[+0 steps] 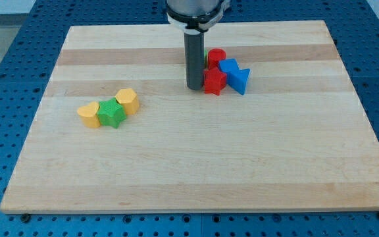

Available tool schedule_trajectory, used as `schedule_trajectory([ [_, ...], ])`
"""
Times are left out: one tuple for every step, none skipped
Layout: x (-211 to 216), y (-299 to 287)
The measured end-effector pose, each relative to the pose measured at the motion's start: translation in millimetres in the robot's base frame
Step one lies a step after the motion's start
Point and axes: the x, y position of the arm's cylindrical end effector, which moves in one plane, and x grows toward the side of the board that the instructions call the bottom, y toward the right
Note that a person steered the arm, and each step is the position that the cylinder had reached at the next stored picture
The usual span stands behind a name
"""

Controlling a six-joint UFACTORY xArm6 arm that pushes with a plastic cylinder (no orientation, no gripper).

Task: Move the red star and the green circle to the left of the blue blocks

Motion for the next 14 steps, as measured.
schedule_trajectory([
  [-0.5, 20.3],
  [-8.0, -36.7],
  [-54.1, -62.2],
  [-108.1, -45.6],
  [-121.1, 22.8],
  [-120.5, 73.0],
  [-119.8, 40.1],
  [-116.6, -1.3],
  [-88.4, -2.8],
  [-63.5, -0.4],
  [-56.4, 4.5],
  [-56.4, 42.5],
  [-58.1, 25.1],
  [-89.6, 8.2],
])
